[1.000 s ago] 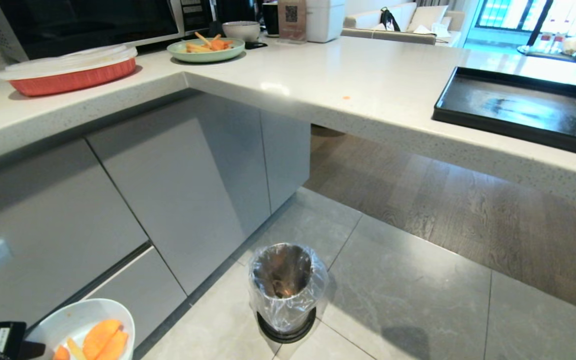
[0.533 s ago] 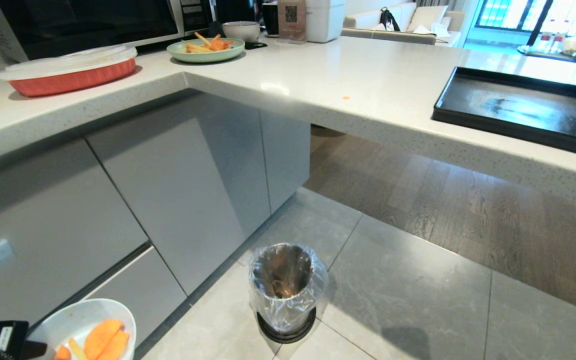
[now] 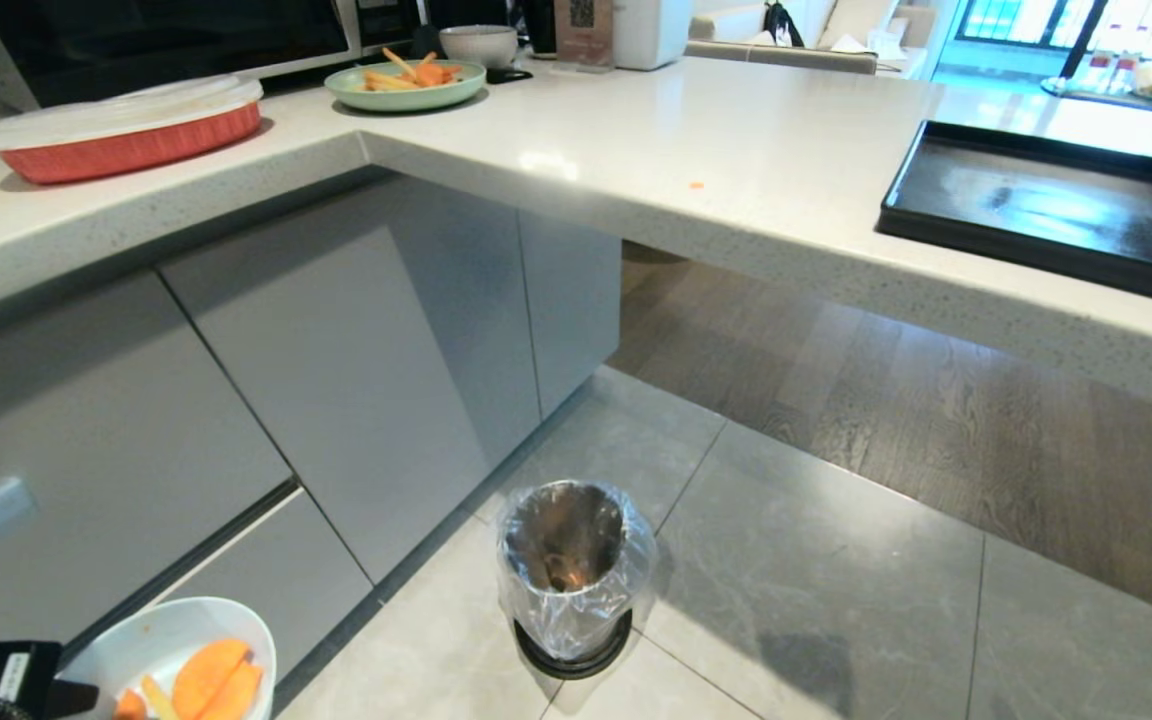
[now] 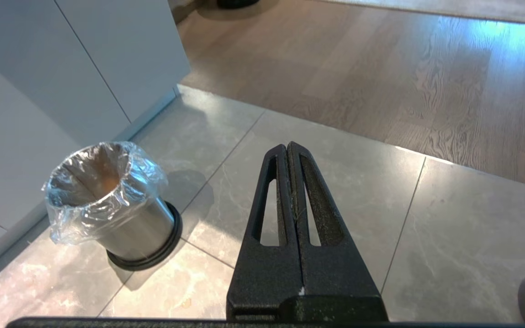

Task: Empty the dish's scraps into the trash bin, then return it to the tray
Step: Move the bowl over the trash can

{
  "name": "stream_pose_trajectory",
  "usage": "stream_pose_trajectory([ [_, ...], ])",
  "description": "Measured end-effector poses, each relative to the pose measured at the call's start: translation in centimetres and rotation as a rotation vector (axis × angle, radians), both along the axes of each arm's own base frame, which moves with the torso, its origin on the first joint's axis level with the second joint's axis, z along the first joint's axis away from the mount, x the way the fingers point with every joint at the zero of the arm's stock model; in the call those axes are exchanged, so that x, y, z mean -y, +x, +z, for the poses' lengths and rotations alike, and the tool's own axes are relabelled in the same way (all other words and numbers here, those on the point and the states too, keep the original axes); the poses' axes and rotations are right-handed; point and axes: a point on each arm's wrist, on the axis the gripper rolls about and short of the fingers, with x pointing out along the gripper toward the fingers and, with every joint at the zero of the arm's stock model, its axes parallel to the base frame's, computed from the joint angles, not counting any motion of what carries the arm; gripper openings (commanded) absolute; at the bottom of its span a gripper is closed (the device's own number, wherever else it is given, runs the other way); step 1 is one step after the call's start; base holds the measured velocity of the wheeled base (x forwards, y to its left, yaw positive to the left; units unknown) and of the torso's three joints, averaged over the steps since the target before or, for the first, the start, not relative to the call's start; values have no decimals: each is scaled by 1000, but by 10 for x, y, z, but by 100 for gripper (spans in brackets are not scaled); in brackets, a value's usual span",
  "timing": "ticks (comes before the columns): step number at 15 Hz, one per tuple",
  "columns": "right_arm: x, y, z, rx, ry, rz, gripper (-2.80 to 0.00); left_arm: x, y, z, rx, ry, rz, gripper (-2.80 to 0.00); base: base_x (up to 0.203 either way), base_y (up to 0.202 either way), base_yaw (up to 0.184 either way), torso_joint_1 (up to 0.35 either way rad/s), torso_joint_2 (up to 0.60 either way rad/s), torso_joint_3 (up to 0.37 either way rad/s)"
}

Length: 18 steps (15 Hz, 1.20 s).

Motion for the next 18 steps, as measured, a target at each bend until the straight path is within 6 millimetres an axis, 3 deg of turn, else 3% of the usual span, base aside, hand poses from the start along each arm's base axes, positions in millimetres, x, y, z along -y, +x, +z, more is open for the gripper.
stream_pose_trajectory([
  [18, 0, 0, 0, 0, 0, 0, -280, 11, -9, 2, 21, 3, -99, -280, 0, 0, 0, 3, 2, -198],
])
